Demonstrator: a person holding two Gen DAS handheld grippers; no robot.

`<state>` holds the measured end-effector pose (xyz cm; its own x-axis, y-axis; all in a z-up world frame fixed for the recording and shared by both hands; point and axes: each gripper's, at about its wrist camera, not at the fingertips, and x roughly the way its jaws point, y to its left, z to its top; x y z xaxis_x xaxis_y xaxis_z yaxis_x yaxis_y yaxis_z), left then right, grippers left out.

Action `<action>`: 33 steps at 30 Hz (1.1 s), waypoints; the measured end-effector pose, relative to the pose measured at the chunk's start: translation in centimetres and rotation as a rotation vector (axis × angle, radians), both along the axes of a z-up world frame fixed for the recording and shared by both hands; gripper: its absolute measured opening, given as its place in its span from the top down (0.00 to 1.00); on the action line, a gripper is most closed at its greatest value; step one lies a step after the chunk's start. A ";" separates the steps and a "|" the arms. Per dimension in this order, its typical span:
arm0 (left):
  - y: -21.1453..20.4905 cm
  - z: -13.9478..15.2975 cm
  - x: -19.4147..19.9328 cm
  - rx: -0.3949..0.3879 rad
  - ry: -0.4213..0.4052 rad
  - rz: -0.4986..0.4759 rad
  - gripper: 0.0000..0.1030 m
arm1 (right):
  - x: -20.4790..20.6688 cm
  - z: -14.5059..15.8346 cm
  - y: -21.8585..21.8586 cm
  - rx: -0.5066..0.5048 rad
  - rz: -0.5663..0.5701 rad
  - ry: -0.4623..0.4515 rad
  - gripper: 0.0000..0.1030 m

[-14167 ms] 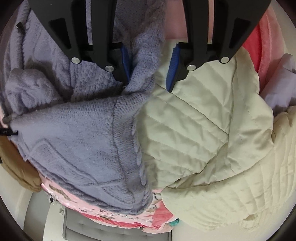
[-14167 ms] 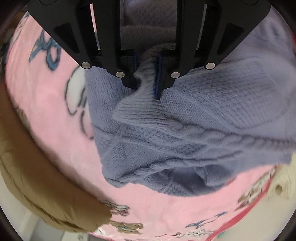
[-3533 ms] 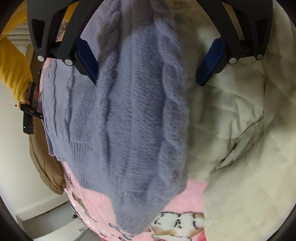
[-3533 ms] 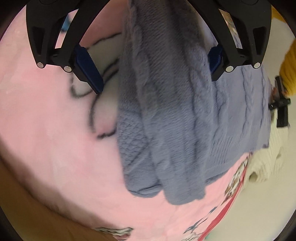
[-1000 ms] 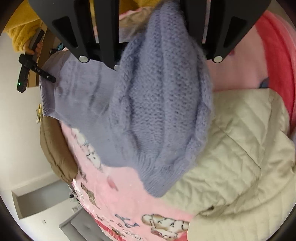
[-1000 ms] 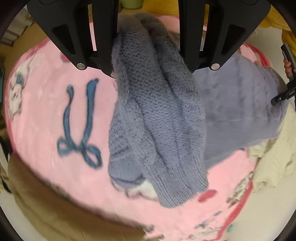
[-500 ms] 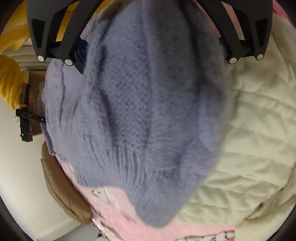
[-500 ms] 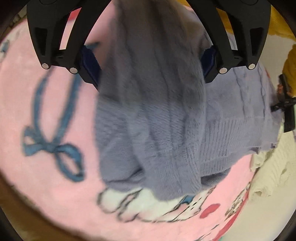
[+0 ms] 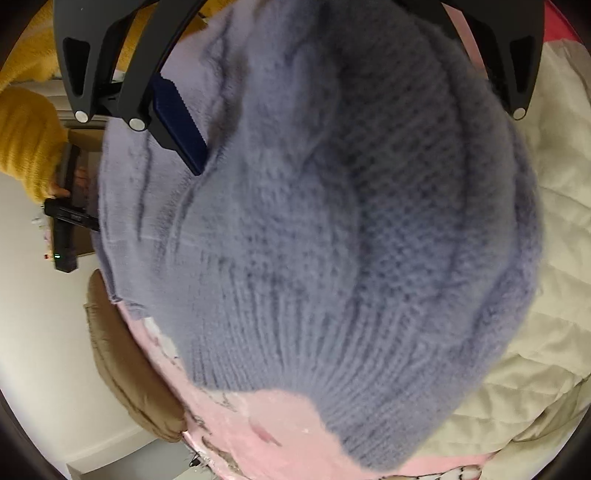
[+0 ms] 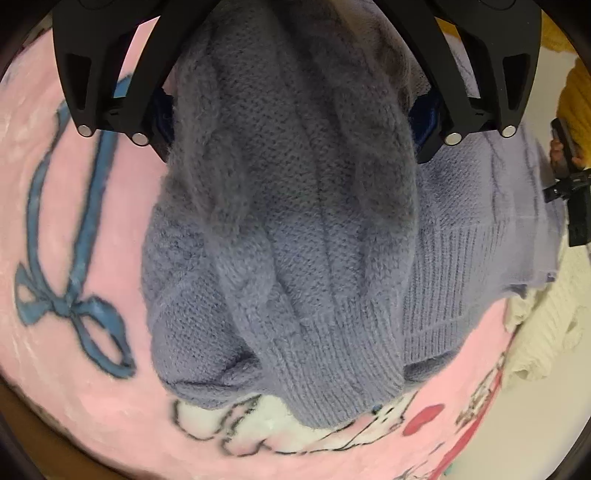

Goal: Fold large clothes
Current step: 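Lift the folded cardigan off the bed with both tools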

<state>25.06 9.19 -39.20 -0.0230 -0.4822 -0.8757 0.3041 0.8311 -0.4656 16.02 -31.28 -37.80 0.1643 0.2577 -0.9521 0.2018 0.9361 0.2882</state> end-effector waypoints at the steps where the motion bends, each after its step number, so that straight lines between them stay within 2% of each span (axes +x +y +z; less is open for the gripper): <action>1: -0.3 0.0 0.0 0.028 -0.003 0.000 0.10 | 0.1 0.3 0.4 -0.031 0.009 -0.003 0.26; 2: -0.5 0.3 -0.2 0.045 -0.006 -0.002 0.16 | 0.1 0.7 0.9 -0.060 0.020 0.000 0.29; 4: -1.2 0.8 -0.4 0.072 -0.015 -0.012 0.29 | 0.1 1.6 1.7 -0.102 0.030 0.005 0.46; 5: -1.5 1.0 -0.6 0.070 -0.007 -0.014 0.46 | 0.1 1.9 2.0 -0.124 0.032 0.008 0.49; 6: -1.9 1.1 -0.7 0.057 0.017 -0.015 0.58 | 0.1 2.3 2.3 -0.139 0.029 0.008 0.57; 7: -2.1 1.3 -0.6 0.069 0.020 -0.011 0.62 | 0.1 2.5 2.4 -0.142 0.024 0.011 0.64; 8: -2.7 1.5 -0.7 0.091 0.015 -0.014 0.69 | 0.1 2.7 2.4 -0.147 0.019 0.017 0.66; 9: -3.4 1.9 -0.8 0.124 -0.001 -0.023 0.72 | 0.1 3.1 2.5 -0.150 0.010 0.023 0.69; 11: -3.9 2.3 -1.1 0.165 -0.014 -0.007 0.75 | 0.2 4.0 2.5 -0.170 0.002 0.030 0.71; 14: -4.1 4.0 -1.6 0.192 -0.030 0.081 0.78 | 0.3 6.3 2.8 -0.233 0.009 0.030 0.72; 17: -3.8 6.3 -2.7 0.151 -0.046 0.139 0.79 | -0.3 9.0 2.4 -0.253 -0.016 0.007 0.73; 22: -2.6 9.8 -4.8 0.115 -0.067 0.138 0.79 | -2.6 12.4 2.8 -0.273 -0.012 -0.051 0.74; 25: -2.1 12.6 -6.6 0.082 -0.095 0.165 0.79 | -5.1 15.5 3.7 -0.280 -0.023 -0.111 0.74; 29: -0.4 14.6 -8.5 0.081 -0.110 0.202 0.80 | -7.9 18.6 4.3 -0.291 -0.074 -0.139 0.75; 31: 0.1 16.2 -9.0 0.036 -0.120 0.229 0.80 | -8.9 20.2 4.4 -0.313 -0.084 -0.161 0.75; 33: -0.5 17.8 -8.8 0.032 -0.151 0.201 0.80 | -9.9 22.1 4.4 -0.353 -0.095 -0.180 0.75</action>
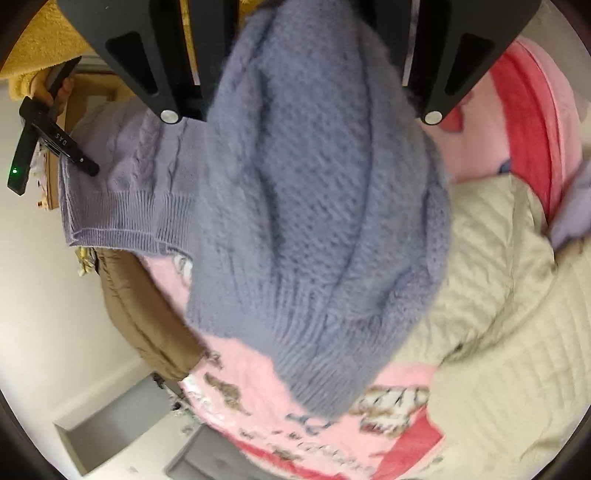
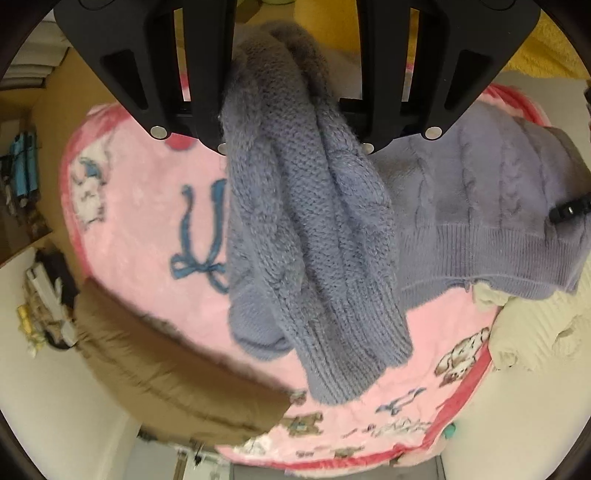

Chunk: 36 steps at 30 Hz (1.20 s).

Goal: Fold large clothes
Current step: 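Lift the folded cardigan off the bed with both tools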

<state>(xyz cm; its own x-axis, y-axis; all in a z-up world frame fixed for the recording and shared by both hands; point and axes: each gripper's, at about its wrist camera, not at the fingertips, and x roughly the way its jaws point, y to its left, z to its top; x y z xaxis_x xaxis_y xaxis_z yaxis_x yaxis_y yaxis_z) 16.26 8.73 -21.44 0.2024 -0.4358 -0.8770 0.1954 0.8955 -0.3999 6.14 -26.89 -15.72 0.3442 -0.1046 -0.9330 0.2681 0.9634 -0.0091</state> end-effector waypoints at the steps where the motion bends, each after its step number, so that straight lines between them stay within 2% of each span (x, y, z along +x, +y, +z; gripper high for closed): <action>1: -0.3 0.5 0.6 0.005 -0.005 -0.012 0.80 | -0.4 0.8 -0.3 0.001 -0.019 -0.004 0.75; 3: -1.5 1.4 1.4 -0.015 -0.005 -0.038 0.80 | -0.8 1.8 -1.2 0.007 -0.058 -0.014 0.75; 8: -7.6 3.8 3.8 -0.045 -0.108 -0.141 0.81 | -1.8 4.1 -5.1 -0.006 -0.139 -0.071 0.76; 13: -17.6 8.1 7.8 -0.091 -0.226 -0.214 0.81 | -0.1 6.7 -12.2 -0.046 -0.160 -0.160 0.76; 15: -22.7 10.0 10.2 -0.102 -0.286 -0.235 0.81 | 1.2 7.8 -15.6 -0.072 -0.154 -0.203 0.76; 17: -27.2 11.3 12.6 -0.113 -0.312 -0.231 0.81 | 2.8 9.0 -20.4 -0.078 -0.156 -0.253 0.76; 22: -37.2 12.9 21.1 -0.155 -0.311 -0.195 0.81 | 7.2 11.4 -31.5 -0.101 -0.152 -0.362 0.76; 27: -45.8 13.8 29.4 -0.188 -0.300 -0.188 0.81 | 11.5 11.7 -39.9 -0.145 -0.167 -0.418 0.76; 30: -51.4 13.4 33.6 -0.171 -0.278 -0.213 0.81 | 13.6 10.7 -43.5 -0.140 -0.205 -0.423 0.76; 34: -57.4 11.7 36.2 -0.141 -0.271 -0.251 0.81 | 16.0 8.2 -48.7 -0.104 -0.288 -0.410 0.76; 36: -60.1 10.2 37.5 -0.118 -0.238 -0.259 0.81 | 17.1 6.4 -51.3 -0.095 -0.333 -0.384 0.76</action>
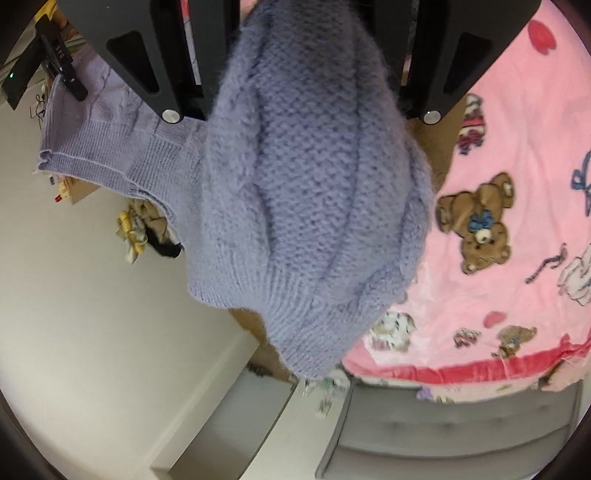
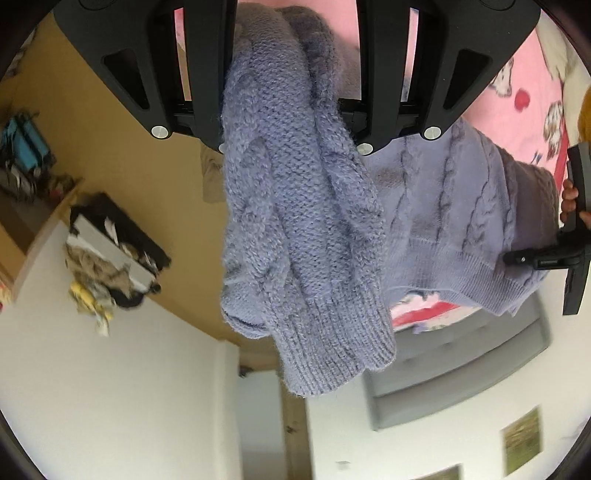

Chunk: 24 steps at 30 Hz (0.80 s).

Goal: Fold large clothes
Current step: 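Lift the folded cardigan off the bed with both tools, then lower the folded cardigan onto the bed with both tools and open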

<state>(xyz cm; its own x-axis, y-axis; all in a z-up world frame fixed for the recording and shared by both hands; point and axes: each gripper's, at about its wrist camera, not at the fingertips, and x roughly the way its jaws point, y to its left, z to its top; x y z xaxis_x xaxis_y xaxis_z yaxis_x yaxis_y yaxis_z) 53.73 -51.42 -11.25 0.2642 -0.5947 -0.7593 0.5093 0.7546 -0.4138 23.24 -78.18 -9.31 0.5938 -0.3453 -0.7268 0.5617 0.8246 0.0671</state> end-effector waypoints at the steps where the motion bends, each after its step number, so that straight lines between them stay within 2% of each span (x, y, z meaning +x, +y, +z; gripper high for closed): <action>1: -1.6 -1.3 0.8 0.012 0.027 -0.003 0.81 | 0.3 -0.8 -0.9 0.001 -0.018 0.009 0.76; 3: -3.4 -3.2 2.1 0.043 0.064 -0.006 0.81 | 1.5 -3.1 -3.4 0.034 -0.052 0.062 0.76; 4: -4.3 -4.5 2.8 0.086 0.080 -0.008 0.81 | 1.9 -4.1 -4.3 0.066 -0.063 0.080 0.75; 7: -4.7 -7.5 4.5 0.152 0.118 0.017 0.81 | 2.8 -8.3 -7.2 0.216 -0.102 0.122 0.75; 11: -4.8 -12.1 7.9 0.218 0.193 0.029 0.76 | 5.0 -13.5 -8.5 0.232 -0.112 0.226 0.73; 13: -5.1 -13.7 7.8 0.246 0.174 -0.018 0.65 | 5.5 -15.7 -9.2 0.257 -0.146 0.241 0.70; 14: -5.2 -14.2 8.0 0.249 0.157 -0.039 0.53 | 5.5 -16.5 -9.4 0.275 -0.175 0.246 0.69; 15: -5.3 -14.4 8.0 0.251 0.137 -0.060 0.41 | 5.6 -17.2 -9.9 0.293 -0.196 0.245 0.64; 16: -5.1 -14.5 8.3 0.254 0.122 -0.065 0.36 | 5.6 -18.0 -10.7 0.321 -0.221 0.239 0.57; 17: -4.9 -14.1 8.4 0.249 0.105 -0.075 0.28 | 5.7 -18.4 -11.4 0.344 -0.230 0.225 0.53; 20: -4.2 -12.7 9.6 0.271 0.037 -0.134 0.15 | 4.2 -18.1 -12.4 0.450 -0.234 0.143 0.51; 22: -4.0 -12.0 10.5 0.309 0.013 -0.212 0.12 | 3.6 -16.8 -13.1 0.429 -0.209 0.114 0.40; 24: -3.9 -11.0 11.0 0.331 0.022 -0.313 0.12 | 3.2 -15.4 -13.2 0.368 -0.172 0.130 0.34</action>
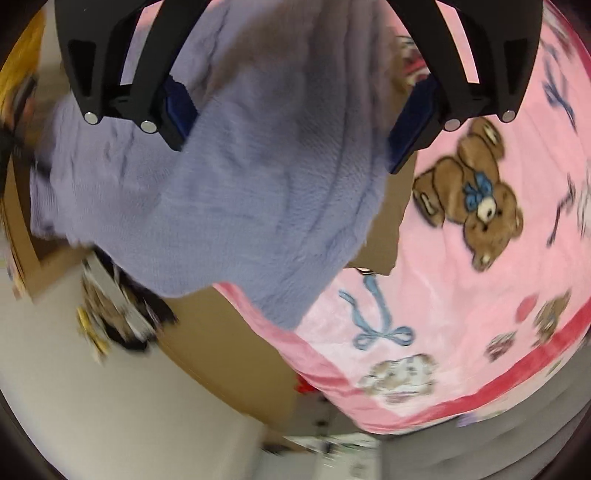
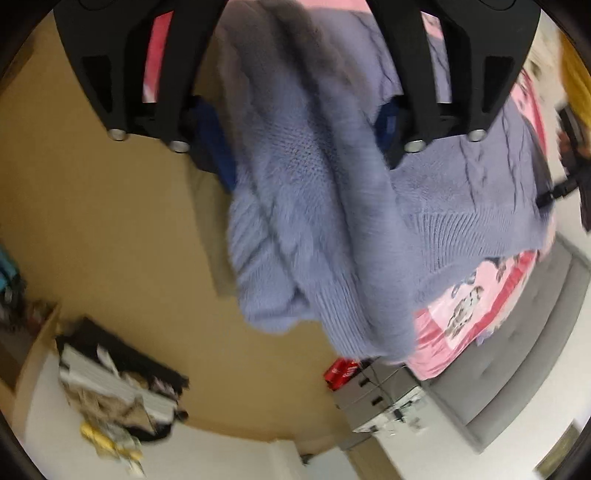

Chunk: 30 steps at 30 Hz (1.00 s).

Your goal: Fold large clothes

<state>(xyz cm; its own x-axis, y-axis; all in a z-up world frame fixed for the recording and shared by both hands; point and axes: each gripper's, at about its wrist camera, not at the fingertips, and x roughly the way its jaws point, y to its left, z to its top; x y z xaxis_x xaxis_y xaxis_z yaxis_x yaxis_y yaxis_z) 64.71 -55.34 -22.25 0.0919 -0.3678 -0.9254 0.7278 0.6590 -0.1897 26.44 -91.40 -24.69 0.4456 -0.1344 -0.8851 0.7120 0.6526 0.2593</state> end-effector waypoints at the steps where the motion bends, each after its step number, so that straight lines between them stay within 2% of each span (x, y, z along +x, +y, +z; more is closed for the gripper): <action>1: 0.0 0.8 0.0 0.009 -0.004 -0.031 0.12 | 0.0 0.8 0.2 -0.024 0.023 0.001 0.32; 4: 0.1 3.4 0.1 -0.003 -0.021 -0.135 0.12 | 0.4 3.5 1.3 -0.144 0.125 0.027 0.29; 5: 0.2 4.1 0.1 -0.017 -0.034 -0.139 0.12 | 0.4 4.3 1.4 -0.171 0.138 0.036 0.28; 7: 0.8 6.6 0.3 -0.097 -0.076 -0.122 0.11 | 0.0 6.7 1.9 -0.260 0.156 0.024 0.28; 9: 1.3 8.3 0.1 -0.221 -0.054 -0.137 0.08 | -0.6 8.8 2.1 -0.300 0.171 -0.046 0.27; 10: 1.3 8.8 -0.3 -0.275 -0.048 -0.144 0.08 | -0.5 9.7 2.4 -0.299 0.186 -0.111 0.28; 11: 1.0 8.8 -0.7 -0.286 -0.045 -0.147 0.08 | -0.3 10.1 2.5 -0.280 0.205 -0.162 0.28; 12: 0.3 8.0 -1.4 -0.298 -0.009 -0.166 0.08 | 0.6 10.0 2.8 -0.232 0.238 -0.203 0.33; 14: -1.0 5.7 -2.3 -0.279 0.065 -0.185 0.08 | 2.1 8.7 3.2 -0.156 0.274 -0.207 0.51; 15: -1.4 4.5 -2.5 -0.260 0.085 -0.173 0.08 | 3.1 7.3 3.4 -0.143 0.267 -0.180 0.62; 16: -1.8 2.3 -2.5 -0.211 0.110 -0.130 0.08 | 3.7 5.9 3.2 -0.132 0.252 -0.147 0.66; 18: -1.8 -0.3 -2.3 -0.186 0.135 -0.056 0.09 | 4.2 3.2 2.4 -0.094 0.190 -0.079 0.69; 21: -1.8 -3.1 -1.9 -0.162 0.108 0.059 0.09 | 3.5 -1.2 0.4 -0.008 0.064 -0.031 0.75; 22: -2.1 -3.7 -1.9 -0.141 0.095 0.081 0.09 | 3.6 -2.2 0.0 -0.006 0.047 -0.006 0.80; 23: -2.5 -4.1 -2.1 -0.119 0.078 0.096 0.08 | 3.5 -3.3 -0.5 -0.001 0.027 0.024 0.80; 25: -3.6 -4.7 -2.6 -0.075 0.027 0.108 0.08 | 3.9 -4.9 -0.9 0.039 -0.005 0.029 0.79; 27: -4.3 -4.7 -3.2 -0.051 -0.026 0.122 0.07 | 3.9 -4.7 -0.8 0.046 -0.027 0.008 0.76; 28: -4.3 -4.4 -3.5 -0.049 -0.044 0.128 0.07 | 4.0 -4.3 -0.6 0.037 -0.022 -0.009 0.66; 30: -3.7 -3.1 -4.3 -0.075 -0.098 0.123 0.07 | 3.4 -2.2 0.6 -0.042 -0.001 -0.050 0.56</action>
<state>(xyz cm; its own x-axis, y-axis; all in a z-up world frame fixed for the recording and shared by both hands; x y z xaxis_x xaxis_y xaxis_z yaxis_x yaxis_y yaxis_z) 60.38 -59.06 -25.32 0.2288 -0.4155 -0.8803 0.6596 0.7312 -0.1737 29.84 -90.79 -26.87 0.4890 -0.1714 -0.8553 0.6993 0.6632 0.2669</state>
